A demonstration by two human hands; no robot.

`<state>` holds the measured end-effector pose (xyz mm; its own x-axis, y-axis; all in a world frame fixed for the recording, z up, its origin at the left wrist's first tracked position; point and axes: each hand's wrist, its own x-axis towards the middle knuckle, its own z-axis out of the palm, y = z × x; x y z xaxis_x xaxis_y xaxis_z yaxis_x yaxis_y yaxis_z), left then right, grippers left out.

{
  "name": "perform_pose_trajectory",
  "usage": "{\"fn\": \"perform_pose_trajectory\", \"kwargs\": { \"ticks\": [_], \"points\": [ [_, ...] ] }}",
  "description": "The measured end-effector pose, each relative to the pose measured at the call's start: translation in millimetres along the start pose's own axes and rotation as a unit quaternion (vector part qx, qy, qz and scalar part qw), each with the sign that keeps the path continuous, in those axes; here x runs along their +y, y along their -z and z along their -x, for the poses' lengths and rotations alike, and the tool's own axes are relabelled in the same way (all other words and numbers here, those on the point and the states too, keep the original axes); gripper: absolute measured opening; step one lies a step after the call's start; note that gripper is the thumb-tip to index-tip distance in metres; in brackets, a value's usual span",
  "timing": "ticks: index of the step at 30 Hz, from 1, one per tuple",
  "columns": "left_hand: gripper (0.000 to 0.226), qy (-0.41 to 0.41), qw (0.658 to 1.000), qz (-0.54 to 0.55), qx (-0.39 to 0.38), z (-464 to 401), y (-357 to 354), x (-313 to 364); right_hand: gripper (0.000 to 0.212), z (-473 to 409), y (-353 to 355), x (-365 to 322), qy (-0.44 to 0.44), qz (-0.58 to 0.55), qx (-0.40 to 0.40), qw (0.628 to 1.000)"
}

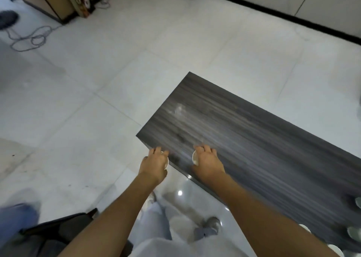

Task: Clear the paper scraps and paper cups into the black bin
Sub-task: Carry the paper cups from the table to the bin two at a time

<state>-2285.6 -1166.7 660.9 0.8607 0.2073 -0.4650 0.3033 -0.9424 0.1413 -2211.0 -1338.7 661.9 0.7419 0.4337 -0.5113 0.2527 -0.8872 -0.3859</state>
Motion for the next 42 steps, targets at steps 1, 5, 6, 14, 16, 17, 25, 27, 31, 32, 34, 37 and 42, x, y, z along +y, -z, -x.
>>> {"fn": "perform_pose_trajectory", "kwargs": {
  "ticks": [1,5,6,14,16,17,25,27,31,32,34,37,42],
  "points": [
    [0.059,0.008,1.000,0.008,0.000,-3,6,-19,0.064,-10,-4,-19,0.004,0.000,-0.003,1.000],
    [0.057,0.024,1.000,0.016,0.000,-23,32,-101,0.067,-55,-22,-98,0.009,-0.008,-0.009,1.000],
    [0.056,0.025,1.000,0.014,0.002,-28,39,-122,0.068,-67,-26,-117,0.010,-0.009,-0.011,1.000],
    [0.057,0.043,0.998,0.033,0.009,-74,100,-266,0.066,-158,-34,-260,0.044,-0.029,-0.006,0.999],
    [0.057,0.047,0.999,0.027,0.004,-94,117,-291,0.066,-184,-30,-283,0.056,-0.029,-0.003,0.998],
    [0.056,0.046,0.999,0.024,0.004,-106,126,-303,0.066,-199,-26,-291,0.060,-0.027,-0.005,0.998],
    [0.056,0.044,0.998,0.025,0.028,-244,214,-378,0.067,-350,39,-348,0.057,-0.014,0.015,0.998],
    [0.058,0.036,0.999,0.031,0.024,-284,239,-389,0.067,-388,63,-363,0.052,-0.021,0.022,0.998],
    [0.057,0.013,0.999,0.036,0.022,-359,291,-399,0.066,-453,112,-386,0.033,-0.036,0.040,0.998],
    [0.057,0.006,0.999,0.034,0.026,-369,299,-398,0.066,-459,120,-389,0.036,-0.032,0.045,0.998],
    [0.057,-0.009,0.999,0.030,0.015,-407,320,-404,0.066,-489,139,-394,0.020,-0.033,0.045,0.998],
    [0.057,-0.021,0.999,0.026,0.009,-467,350,-413,0.066,-539,170,-400,-0.009,-0.044,0.053,0.998],
    [0.055,-0.056,0.998,0.005,-0.005,-573,400,-434,0.067,-635,222,-416,-0.052,-0.053,0.064,0.995]
  ]
}}
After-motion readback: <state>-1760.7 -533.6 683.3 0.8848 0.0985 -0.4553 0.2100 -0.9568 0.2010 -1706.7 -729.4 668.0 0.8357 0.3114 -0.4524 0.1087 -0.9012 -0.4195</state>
